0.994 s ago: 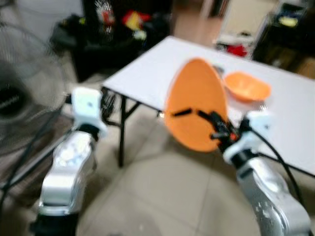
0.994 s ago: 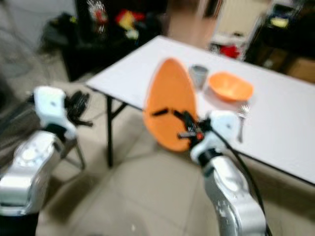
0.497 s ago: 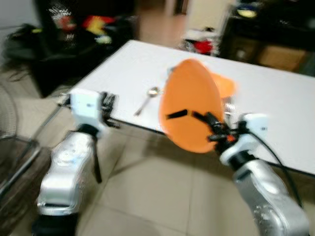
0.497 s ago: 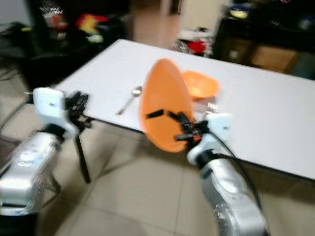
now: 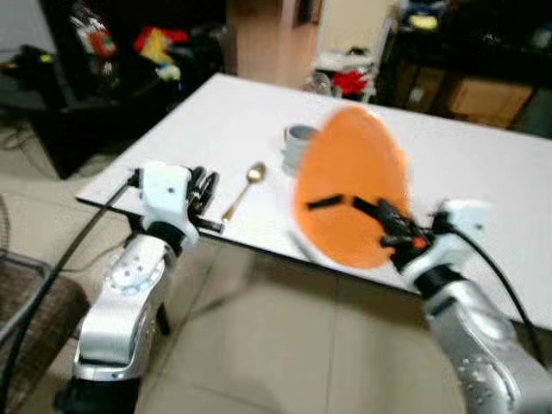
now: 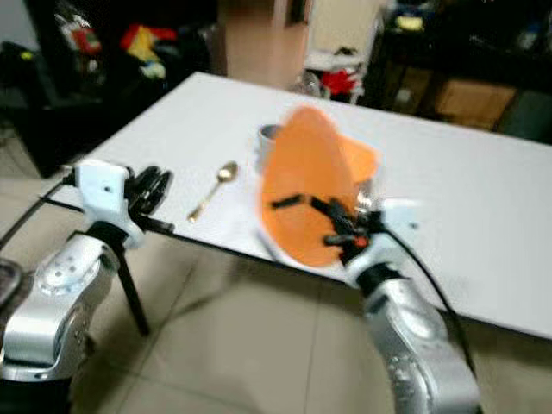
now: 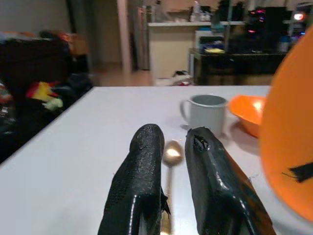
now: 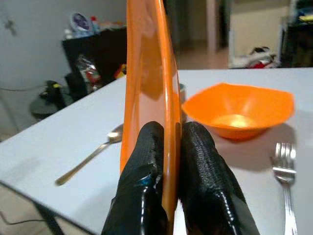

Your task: Setting the table

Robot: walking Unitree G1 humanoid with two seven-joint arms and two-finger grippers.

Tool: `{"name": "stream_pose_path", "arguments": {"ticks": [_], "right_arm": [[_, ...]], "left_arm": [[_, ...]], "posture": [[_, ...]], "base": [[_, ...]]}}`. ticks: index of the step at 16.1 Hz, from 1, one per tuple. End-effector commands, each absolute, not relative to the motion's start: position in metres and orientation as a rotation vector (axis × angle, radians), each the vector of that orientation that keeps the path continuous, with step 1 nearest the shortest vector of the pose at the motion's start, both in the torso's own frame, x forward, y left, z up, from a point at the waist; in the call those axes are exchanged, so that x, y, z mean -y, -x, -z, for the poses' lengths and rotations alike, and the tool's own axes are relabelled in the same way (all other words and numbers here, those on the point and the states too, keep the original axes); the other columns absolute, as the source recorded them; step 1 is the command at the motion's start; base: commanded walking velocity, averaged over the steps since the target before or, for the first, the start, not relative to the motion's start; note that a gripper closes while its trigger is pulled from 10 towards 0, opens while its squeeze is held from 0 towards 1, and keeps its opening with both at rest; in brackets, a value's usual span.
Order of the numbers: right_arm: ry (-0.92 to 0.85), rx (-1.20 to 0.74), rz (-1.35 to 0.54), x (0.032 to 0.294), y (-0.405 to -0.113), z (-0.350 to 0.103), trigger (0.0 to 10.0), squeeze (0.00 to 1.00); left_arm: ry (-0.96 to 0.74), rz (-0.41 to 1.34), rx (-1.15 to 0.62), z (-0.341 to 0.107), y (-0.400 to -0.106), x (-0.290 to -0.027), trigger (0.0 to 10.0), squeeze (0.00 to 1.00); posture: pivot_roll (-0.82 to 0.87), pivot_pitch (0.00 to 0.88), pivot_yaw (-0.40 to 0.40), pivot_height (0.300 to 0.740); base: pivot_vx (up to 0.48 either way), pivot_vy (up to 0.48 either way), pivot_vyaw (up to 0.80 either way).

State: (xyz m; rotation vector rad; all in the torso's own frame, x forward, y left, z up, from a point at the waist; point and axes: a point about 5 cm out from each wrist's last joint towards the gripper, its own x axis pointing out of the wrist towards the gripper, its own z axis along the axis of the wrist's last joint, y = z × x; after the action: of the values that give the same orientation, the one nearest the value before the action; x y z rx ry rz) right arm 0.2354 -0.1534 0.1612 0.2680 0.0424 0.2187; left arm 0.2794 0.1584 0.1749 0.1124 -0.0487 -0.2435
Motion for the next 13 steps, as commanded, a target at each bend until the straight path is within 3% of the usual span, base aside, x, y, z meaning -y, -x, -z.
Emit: {"name": "stream_pose_path", "arguments": {"ticks": [1, 4, 13], "right_arm": [[-0.317, 0.001, -0.285, 0.144, -0.238, -0.173, 10.0, 0.0], [-0.375, -0.03, -0.311, 0.145, -0.238, -0.172, 10.0, 0.0], [-0.742, -0.369, -0.228, 0.168, -0.263, -0.152, 10.0, 0.0]], "left_arm": [[-0.127, 0.229, 0.065, -0.179, -0.28, -0.164, 10.0, 0.0], [-0.132, 0.257, 0.061, -0.178, -0.28, -0.16, 10.0, 0.0], [-0.144, 0.536, 0.009, -0.18, -0.276, -0.142, 10.0, 0.0]], "posture": [[0.01, 0.0, -0.061, 0.74], [0.01, 0.0, -0.061, 0.74], [-0.01, 0.0, -0.041, 0.74]], "base": [[0.326, 0.0, 0.0], [0.321, 0.0, 0.0], [0.0, 0.0, 0.0]]}}
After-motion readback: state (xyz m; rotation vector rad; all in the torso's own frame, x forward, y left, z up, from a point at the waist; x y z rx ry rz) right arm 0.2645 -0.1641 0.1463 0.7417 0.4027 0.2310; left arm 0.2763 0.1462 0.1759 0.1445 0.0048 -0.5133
